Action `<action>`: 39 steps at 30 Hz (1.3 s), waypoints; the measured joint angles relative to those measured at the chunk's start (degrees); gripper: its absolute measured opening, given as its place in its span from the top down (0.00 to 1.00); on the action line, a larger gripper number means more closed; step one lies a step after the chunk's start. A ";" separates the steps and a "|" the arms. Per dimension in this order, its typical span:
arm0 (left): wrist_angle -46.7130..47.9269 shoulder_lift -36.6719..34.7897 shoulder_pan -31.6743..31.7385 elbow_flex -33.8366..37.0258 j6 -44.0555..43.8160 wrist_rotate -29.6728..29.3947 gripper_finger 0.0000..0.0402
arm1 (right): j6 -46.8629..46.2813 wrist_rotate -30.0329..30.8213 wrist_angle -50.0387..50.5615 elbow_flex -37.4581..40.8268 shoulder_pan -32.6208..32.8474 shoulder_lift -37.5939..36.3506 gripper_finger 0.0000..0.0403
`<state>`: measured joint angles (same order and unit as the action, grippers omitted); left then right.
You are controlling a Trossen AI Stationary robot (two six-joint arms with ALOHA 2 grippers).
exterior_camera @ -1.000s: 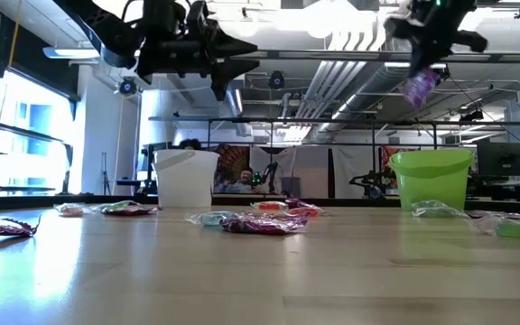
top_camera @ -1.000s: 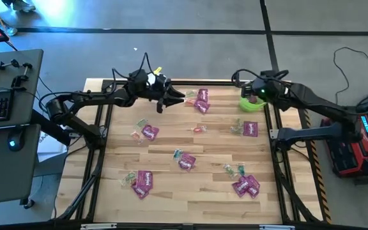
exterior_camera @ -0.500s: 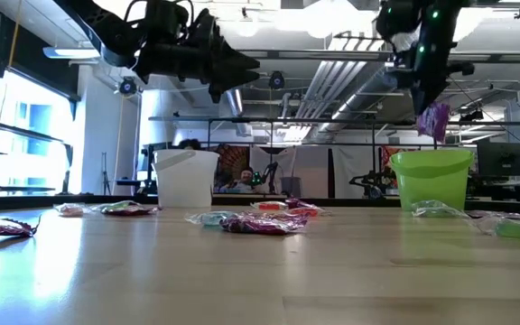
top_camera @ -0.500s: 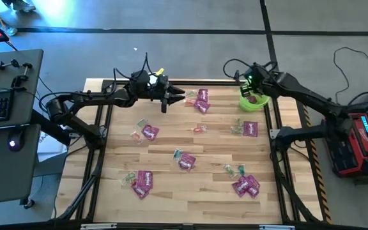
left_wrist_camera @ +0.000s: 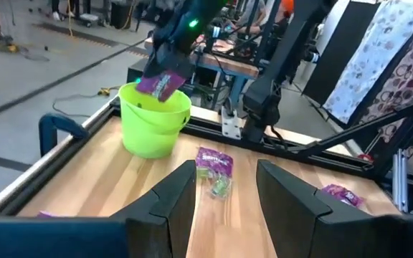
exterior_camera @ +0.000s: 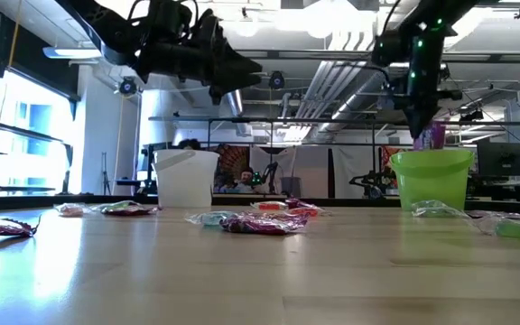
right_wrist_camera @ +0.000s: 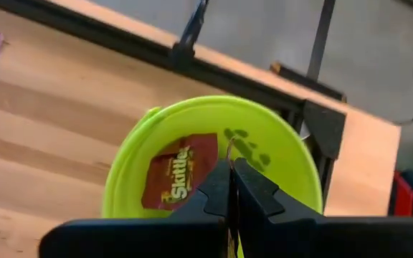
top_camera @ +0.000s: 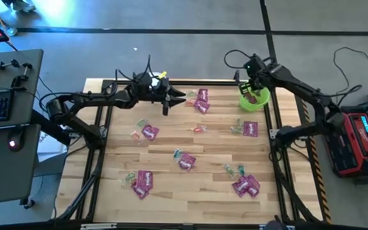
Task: Sort candy by brand, put in halloween buckets
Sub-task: Put the violet candy into the green bucket
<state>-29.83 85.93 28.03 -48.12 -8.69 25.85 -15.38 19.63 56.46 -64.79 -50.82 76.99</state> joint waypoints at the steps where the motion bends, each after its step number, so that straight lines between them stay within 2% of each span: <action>1: -0.28 0.00 -0.12 0.00 0.88 -0.52 0.65 | -0.33 -0.59 0.59 0.00 -0.32 0.69 1.00; 3: -0.88 0.00 -0.10 0.00 2.16 -1.23 0.65 | -2.24 -0.78 1.63 0.02 -0.49 1.93 0.99; 6: -0.41 0.00 -0.06 0.00 0.48 -1.92 0.65 | -0.21 -1.48 1.40 0.02 -0.43 3.95 0.94; 13: 5.88 -0.02 -0.08 0.02 4.97 0.66 0.65 | 1.10 -1.71 4.24 -0.53 1.19 3.49 0.67; 16: 6.69 -0.02 -0.34 0.02 4.86 -1.01 0.65 | 0.50 -2.11 9.33 -4.11 1.92 1.98 0.62; 19: 5.85 -0.09 -0.37 0.02 4.83 -0.96 0.69 | -1.63 -2.27 13.85 -7.32 4.36 -1.25 0.68; 23: 5.89 -0.39 -0.17 0.02 4.83 -2.23 0.78 | -7.64 -6.65 14.18 -5.38 11.67 -8.50 0.91; 25: 6.28 -0.39 -0.17 0.02 4.83 -2.61 0.84 | -11.57 -9.18 13.08 -2.37 16.77 -12.65 0.97; 27: 6.25 -0.39 -0.33 0.02 4.79 -2.69 0.89 | -16.67 -11.79 11.64 0.98 22.51 -16.56 0.96; 32: 6.63 -0.39 -1.23 0.02 4.32 -4.57 0.99 | -28.09 -12.90 6.41 10.58 37.98 -25.13 0.99; 36: 7.11 -0.39 -1.35 0.02 2.58 -5.42 0.99 | -34.72 -20.29 2.93 17.50 49.17 -29.61 0.98; 39: 7.13 -0.39 -1.87 0.02 2.31 -9.91 0.99 | -37.60 -25.07 2.94 21.07 58.10 -30.93 0.98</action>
<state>-22.69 85.54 26.16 -48.10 -6.38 15.94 -52.98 -5.44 59.40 -43.73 7.28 46.06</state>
